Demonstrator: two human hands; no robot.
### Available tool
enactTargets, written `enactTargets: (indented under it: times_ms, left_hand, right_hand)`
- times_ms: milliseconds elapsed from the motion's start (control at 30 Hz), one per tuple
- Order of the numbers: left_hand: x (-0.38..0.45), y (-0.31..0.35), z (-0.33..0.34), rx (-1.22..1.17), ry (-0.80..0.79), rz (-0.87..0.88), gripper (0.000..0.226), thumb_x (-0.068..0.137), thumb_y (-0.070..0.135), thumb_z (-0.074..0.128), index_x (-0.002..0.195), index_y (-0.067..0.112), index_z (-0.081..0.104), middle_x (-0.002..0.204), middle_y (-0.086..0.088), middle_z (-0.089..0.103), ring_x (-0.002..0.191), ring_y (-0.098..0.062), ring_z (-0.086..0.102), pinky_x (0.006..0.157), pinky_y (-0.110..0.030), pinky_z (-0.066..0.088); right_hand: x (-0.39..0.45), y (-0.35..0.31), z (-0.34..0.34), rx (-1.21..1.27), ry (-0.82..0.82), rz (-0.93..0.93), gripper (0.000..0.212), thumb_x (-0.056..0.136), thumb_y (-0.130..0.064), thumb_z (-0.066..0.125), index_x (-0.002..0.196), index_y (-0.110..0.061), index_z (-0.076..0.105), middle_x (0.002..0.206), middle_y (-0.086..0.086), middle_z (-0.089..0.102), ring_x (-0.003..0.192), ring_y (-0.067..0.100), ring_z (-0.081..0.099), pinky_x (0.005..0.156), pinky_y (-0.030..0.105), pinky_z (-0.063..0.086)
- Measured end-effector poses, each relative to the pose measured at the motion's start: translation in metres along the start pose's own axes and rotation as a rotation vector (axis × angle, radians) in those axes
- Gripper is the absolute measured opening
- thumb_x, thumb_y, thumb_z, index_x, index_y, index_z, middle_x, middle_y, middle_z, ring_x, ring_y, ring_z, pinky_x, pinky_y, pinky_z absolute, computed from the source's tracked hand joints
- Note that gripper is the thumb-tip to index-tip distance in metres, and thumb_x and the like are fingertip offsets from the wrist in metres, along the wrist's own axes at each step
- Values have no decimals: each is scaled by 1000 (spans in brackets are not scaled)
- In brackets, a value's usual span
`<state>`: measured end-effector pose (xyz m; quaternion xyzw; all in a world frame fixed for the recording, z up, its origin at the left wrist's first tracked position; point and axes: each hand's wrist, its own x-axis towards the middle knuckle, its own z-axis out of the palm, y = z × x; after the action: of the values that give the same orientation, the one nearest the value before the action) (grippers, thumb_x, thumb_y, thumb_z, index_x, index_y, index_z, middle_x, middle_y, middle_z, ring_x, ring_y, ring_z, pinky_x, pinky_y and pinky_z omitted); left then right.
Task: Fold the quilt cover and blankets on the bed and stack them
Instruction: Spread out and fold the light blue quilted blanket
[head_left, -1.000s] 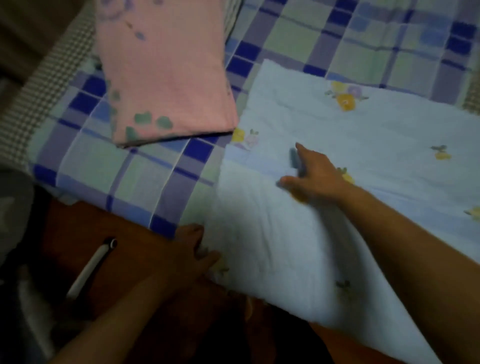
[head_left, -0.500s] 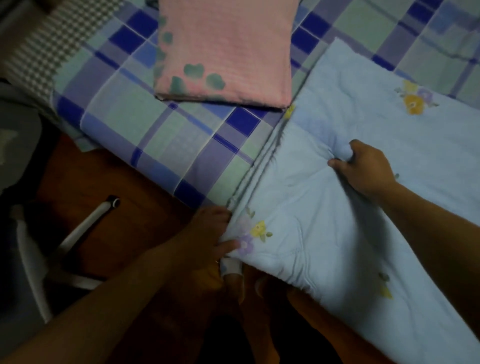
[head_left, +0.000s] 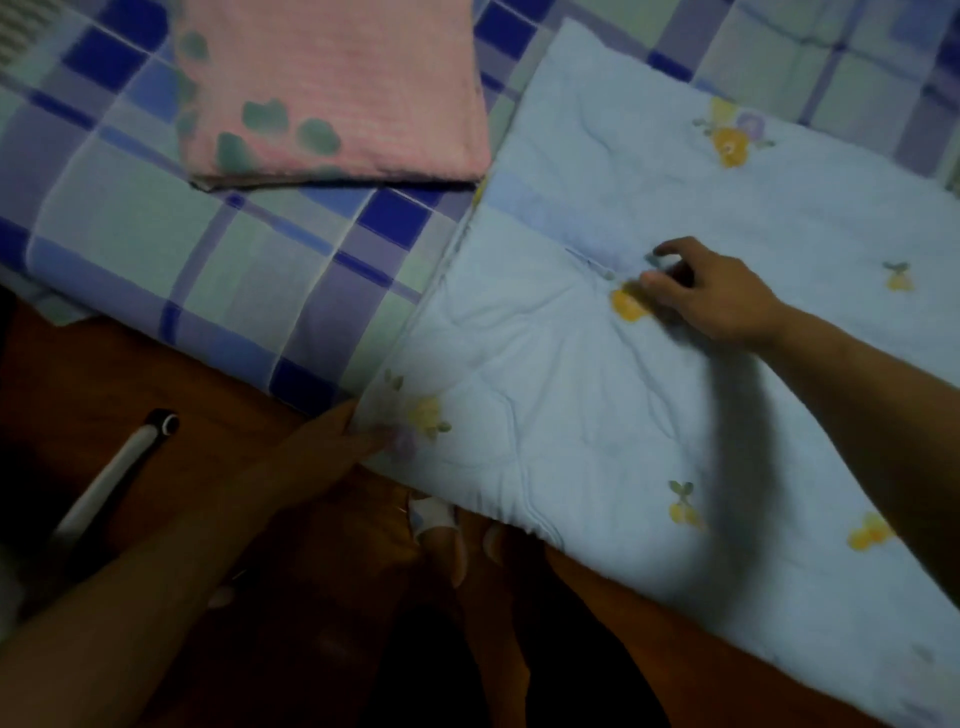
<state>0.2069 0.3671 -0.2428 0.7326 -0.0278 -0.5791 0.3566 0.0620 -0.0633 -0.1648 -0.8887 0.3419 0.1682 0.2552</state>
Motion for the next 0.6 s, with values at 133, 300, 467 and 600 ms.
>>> enactTargets:
  times_ms: [133,300,467,600]
  left_hand:
    - [-4,48,35,588,626,279,61,72,46,61,120,9,56,113,-21,63,104,-43,60,91,-53,50]
    - [51,178,116,1077,504,928,64,81,37,49,135,3,55,138,-24,52,130,-45,46,108,-54,38]
    - [122,261,156,1655,214,826,85,84,75,31,149,21,38,146,-6,51,140,-26,41,118,-52,17]
    - [115,302,138,1838,35,609,100,62,98,3,115,29,52,110,-4,71,105,-28,65,92,-39,40]
  right_hand:
    - [-76,87,-28,-173,7,167,96,70,-95,21,126,-24,53,108,10,69,105,32,65,86,39,48]
    - [-125,191,-43,-216,-12,345,116,58,-101,10,130,-22,55,105,7,69,101,31,65,77,33,43]
    - [-137,250,-30,-208,30,367,99,69,-93,25,127,-20,60,104,6,71,98,29,65,73,32,42]
    - [-153,252,-53,-219,283,182,65,82,-83,24,74,-24,51,68,3,63,68,29,62,56,32,40]
